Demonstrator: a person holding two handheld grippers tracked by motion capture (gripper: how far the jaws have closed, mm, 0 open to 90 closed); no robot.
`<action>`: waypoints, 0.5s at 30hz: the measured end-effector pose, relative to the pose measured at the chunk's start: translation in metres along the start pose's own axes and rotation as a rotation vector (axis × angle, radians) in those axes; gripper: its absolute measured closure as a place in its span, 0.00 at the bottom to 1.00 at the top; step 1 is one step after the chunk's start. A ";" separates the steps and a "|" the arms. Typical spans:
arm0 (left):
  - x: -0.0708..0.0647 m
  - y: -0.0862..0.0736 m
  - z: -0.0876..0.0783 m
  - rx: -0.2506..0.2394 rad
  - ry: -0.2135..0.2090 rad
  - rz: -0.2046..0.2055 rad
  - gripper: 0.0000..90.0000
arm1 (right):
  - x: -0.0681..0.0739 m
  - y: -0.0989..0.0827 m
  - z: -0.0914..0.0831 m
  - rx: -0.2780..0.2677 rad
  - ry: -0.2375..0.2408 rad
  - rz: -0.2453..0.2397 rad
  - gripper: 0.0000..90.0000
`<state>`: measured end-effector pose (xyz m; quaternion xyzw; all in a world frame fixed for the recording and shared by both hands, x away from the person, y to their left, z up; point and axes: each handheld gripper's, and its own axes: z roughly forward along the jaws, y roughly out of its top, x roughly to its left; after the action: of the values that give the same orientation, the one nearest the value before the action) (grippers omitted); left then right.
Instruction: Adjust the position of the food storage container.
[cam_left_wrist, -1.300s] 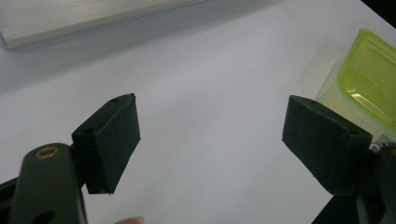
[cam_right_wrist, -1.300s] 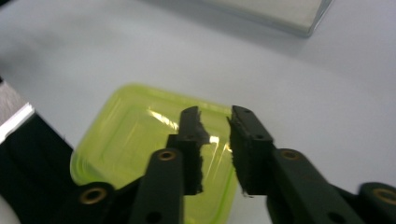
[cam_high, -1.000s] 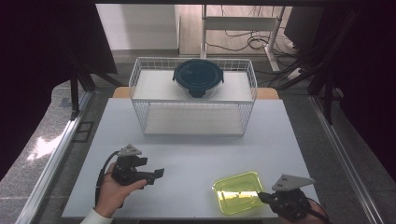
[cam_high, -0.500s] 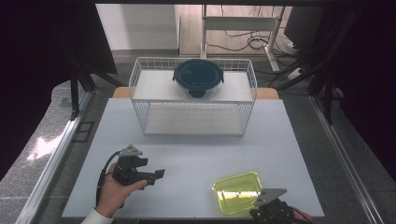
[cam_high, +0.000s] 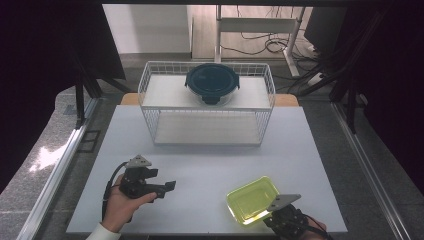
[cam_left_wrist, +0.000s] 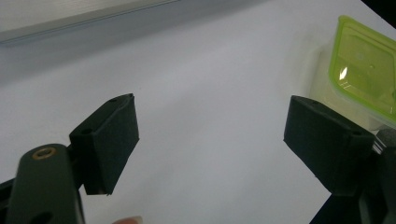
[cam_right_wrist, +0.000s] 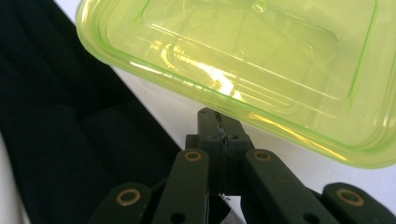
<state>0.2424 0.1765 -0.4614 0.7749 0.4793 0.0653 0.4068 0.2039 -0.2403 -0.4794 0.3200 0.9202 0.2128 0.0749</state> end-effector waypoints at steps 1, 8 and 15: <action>0.000 0.000 0.000 -0.001 -0.001 -0.002 0.19 | 0.000 0.001 0.002 0.005 -0.003 -0.004 0.99; 0.000 0.000 0.001 0.004 0.001 0.003 0.19 | 0.000 0.012 0.010 -0.010 -0.020 0.007 0.99; 0.002 -0.001 0.003 0.008 0.007 0.001 0.19 | -0.005 0.029 0.020 -0.024 -0.032 0.028 0.99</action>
<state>0.2443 0.1766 -0.4645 0.7764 0.4807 0.0663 0.4021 0.2294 -0.2154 -0.4845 0.3350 0.9117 0.2198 0.0904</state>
